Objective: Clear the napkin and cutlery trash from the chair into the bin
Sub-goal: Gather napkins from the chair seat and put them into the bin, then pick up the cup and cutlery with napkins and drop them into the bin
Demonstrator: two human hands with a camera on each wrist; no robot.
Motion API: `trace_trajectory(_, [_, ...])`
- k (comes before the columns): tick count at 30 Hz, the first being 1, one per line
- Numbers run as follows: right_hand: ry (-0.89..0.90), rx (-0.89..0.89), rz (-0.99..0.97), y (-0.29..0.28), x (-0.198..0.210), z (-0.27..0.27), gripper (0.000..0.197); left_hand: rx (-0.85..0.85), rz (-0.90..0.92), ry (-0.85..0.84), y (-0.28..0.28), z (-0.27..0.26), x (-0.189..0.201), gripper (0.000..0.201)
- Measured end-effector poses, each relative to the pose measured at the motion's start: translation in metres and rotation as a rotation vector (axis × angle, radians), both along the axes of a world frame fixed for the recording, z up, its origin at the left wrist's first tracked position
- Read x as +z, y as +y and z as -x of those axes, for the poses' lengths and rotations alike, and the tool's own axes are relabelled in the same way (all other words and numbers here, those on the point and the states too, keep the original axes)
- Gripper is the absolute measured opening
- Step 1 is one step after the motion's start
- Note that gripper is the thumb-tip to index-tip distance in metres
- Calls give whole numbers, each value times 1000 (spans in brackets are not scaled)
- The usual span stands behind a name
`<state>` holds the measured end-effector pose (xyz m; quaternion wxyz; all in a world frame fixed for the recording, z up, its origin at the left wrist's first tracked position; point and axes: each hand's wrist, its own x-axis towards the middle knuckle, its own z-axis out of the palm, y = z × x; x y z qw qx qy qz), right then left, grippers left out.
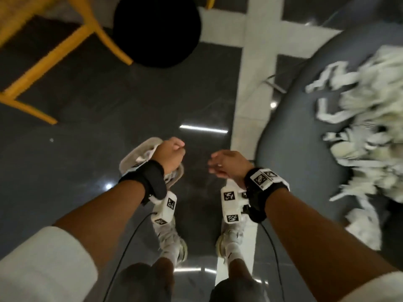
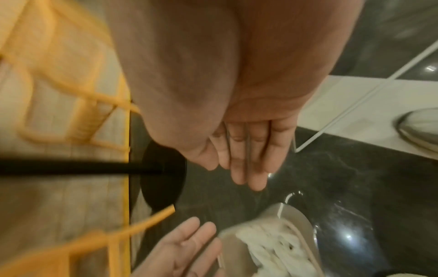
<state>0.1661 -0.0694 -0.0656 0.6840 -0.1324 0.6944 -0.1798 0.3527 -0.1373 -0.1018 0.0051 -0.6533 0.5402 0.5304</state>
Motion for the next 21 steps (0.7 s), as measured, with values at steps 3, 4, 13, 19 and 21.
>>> trace_trajectory(3, [38, -195, 38, 32, 39, 80, 11, -176, 67, 62, 0, 91, 27, 17])
trace_trajectory(4, [77, -223, 58, 44, 48, 108, 10, -242, 106, 86, 2, 126, 37, 18])
trace_trajectory(13, [559, -51, 111, 162, 70, 295, 14, -824, 281, 219, 74, 373, 76, 33])
trace_trajectory(19, [780, 447, -12, 235, 61, 326, 62, -1021, 598, -115, 119, 432, 58, 77])
trace_trajectory(21, [708, 584, -41, 247, 56, 322, 91, -1033, 509, -197, 118, 436, 49, 81])
